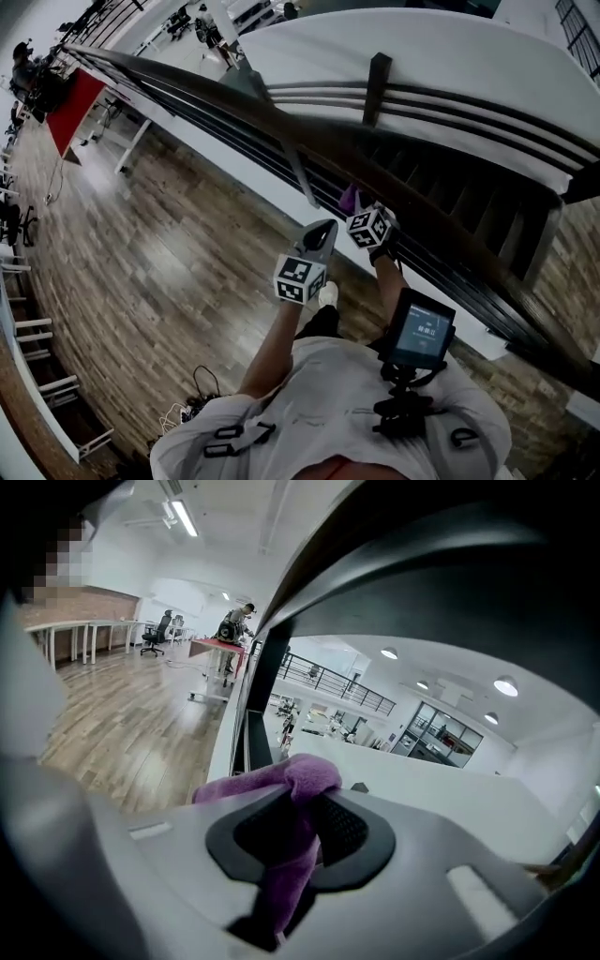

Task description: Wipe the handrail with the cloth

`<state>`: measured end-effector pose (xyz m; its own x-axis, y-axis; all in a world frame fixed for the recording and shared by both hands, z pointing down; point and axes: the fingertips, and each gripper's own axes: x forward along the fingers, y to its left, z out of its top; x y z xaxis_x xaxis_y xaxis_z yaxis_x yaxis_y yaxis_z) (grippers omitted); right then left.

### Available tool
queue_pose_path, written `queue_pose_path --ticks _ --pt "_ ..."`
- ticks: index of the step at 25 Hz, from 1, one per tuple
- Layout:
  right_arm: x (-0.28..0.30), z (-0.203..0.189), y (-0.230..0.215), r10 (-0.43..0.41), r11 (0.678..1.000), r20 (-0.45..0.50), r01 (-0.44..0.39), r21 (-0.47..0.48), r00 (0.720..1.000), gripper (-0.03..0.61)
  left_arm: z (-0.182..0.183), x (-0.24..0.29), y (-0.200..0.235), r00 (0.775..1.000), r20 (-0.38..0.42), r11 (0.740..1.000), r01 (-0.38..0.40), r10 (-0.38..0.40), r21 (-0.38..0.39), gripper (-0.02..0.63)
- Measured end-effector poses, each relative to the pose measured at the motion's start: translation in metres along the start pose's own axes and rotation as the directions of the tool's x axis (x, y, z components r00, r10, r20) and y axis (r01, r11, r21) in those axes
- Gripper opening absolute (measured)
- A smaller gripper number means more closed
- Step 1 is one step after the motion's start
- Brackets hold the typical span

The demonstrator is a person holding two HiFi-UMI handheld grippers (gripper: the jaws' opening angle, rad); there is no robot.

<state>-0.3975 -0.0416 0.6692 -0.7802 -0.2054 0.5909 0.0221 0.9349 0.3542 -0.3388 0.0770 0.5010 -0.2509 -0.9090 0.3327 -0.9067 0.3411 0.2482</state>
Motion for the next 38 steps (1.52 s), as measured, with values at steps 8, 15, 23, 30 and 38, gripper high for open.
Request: queue_pose_path --ticks 8,15,23,30,38 --pt "-0.053 -0.051 -0.028 0.002 0.992 -0.027 0.001 0.124 1.0 0.049 -0.005 0.021 -0.059 0.994 -0.025 0.994 0.106 -0.105 0.032 0.002" --pt "-0.099 -0.093 -0.053 -0.087 0.98 -0.046 0.093 0.174 0.995 0.051 -0.017 0.036 -0.106 0.979 -0.065 0.979 0.197 -0.193 0.051 0.002" --pt "-0.151 -0.146 -0.081 -0.174 0.957 -0.082 0.188 0.219 0.981 0.051 -0.031 0.053 -0.169 0.946 -0.122 0.947 0.31 -0.299 0.084 0.002" --pt "-0.203 -0.198 -0.114 -0.263 0.913 -0.122 0.288 0.289 0.957 0.049 -0.055 0.073 -0.233 0.904 -0.179 0.907 0.41 -0.389 0.098 0.002" --pt "-0.287 -0.286 -0.155 -0.375 0.84 -0.194 0.421 0.342 0.906 0.049 -0.084 0.091 -0.329 0.84 -0.246 0.849 0.519 -0.484 0.098 0.002"
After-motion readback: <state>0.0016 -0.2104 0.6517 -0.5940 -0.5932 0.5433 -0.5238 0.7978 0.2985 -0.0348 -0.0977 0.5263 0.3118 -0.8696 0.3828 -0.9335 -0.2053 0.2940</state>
